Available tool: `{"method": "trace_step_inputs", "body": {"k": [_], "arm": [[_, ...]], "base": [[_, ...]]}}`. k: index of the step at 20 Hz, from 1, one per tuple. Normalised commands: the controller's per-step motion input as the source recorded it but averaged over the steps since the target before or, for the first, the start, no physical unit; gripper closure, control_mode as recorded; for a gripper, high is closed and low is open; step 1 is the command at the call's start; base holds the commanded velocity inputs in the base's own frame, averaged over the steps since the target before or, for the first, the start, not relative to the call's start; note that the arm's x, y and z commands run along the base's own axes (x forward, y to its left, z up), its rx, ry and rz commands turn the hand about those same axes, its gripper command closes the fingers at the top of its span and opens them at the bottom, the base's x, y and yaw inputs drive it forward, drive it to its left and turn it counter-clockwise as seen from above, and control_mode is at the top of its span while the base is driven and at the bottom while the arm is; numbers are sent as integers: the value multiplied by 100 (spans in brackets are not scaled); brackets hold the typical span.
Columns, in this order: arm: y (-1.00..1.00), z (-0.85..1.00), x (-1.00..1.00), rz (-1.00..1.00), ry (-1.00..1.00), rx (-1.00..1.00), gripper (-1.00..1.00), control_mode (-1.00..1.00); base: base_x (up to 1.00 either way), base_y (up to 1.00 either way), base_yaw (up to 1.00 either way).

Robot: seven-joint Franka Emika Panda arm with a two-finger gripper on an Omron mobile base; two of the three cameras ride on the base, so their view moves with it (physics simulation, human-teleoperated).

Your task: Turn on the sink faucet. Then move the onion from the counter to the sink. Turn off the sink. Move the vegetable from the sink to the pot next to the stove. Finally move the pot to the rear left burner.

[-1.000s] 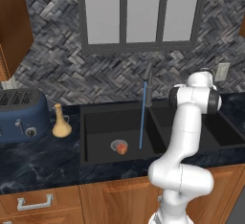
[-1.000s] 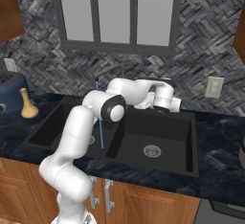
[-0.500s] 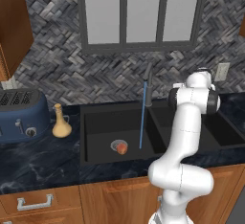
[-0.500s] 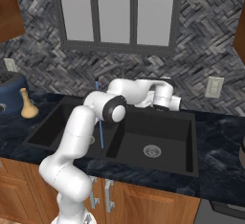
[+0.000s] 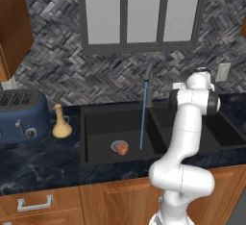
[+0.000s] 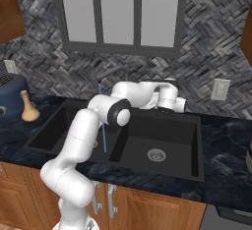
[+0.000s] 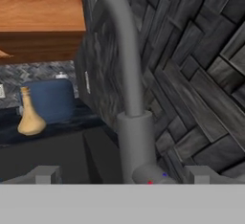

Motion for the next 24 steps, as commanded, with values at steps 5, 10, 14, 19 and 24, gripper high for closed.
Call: {"method": "trace_step_inputs", "body": {"k": [5, 10, 14, 19, 24], "arm": [[0, -4, 11, 0, 0, 0, -100, -100], [0, -5, 10, 0, 0, 0, -100, -100], [0, -6, 8, 0, 0, 0, -100, -100], [0, -6, 9, 0, 0, 0, -100, -100], [0, -4, 11, 0, 0, 0, -100, -100]], "base": [[0, 0, 0], [0, 0, 0], [0, 0, 0], [0, 0, 0], [0, 0, 0]]}}
